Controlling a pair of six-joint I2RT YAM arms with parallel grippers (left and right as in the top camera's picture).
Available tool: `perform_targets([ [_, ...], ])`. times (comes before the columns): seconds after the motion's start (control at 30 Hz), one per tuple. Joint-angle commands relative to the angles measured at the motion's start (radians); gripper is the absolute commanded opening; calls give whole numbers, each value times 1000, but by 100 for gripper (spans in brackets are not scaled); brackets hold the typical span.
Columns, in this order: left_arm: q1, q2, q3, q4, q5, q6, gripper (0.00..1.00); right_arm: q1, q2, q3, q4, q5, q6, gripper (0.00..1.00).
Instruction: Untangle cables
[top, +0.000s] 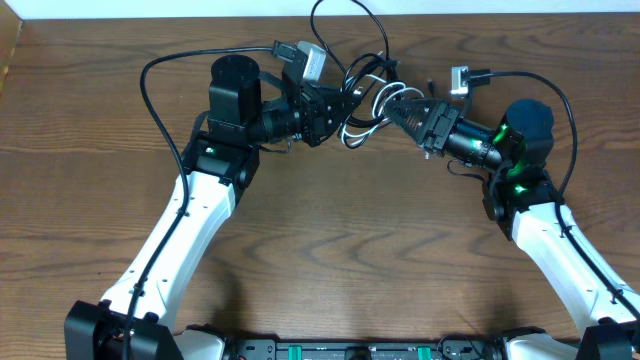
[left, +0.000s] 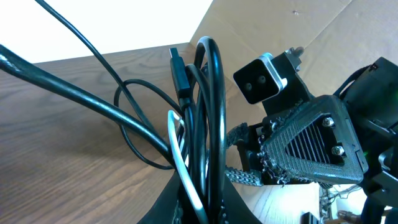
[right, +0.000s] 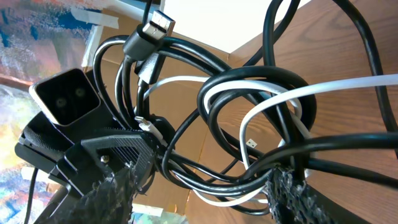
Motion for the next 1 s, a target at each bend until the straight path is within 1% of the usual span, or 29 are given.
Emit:
perform_targets([
  [0.0, -9, 2, -2, 9, 39, 36, 8, 5, -13, 13, 3, 18, -22, 65],
  [0.23, -74, 2, -2, 2, 38, 96, 8, 5, -13, 13, 7, 30, -22, 59],
  [0.4, -100, 2, -2, 2, 42, 96, 8, 5, -13, 13, 6, 74, -24, 59],
  [0.53, -102, 2, -2, 3, 42, 95, 8, 5, -13, 13, 5, 105, -69, 56],
  [0.63, -102, 2, -2, 2, 42, 91, 8, 5, -13, 13, 6, 121, -71, 50],
  [0.7, -102, 2, -2, 3, 42, 82, 8, 5, -13, 13, 5, 129, -71, 42],
  [0.77, -102, 2, -2, 5, 43, 64, 8, 5, -13, 13, 5, 132, -71, 38],
  [0.8, -102, 2, -2, 5, 43, 53, 8, 5, -13, 13, 5, 132, -71, 37],
  [0.83, -102, 2, -2, 6, 51, 50, 8, 5, -13, 13, 6, 133, -71, 38],
  [0.97, -102, 2, -2, 28, 130, 50, 8, 5, -13, 13, 4, 160, -71, 38],
])
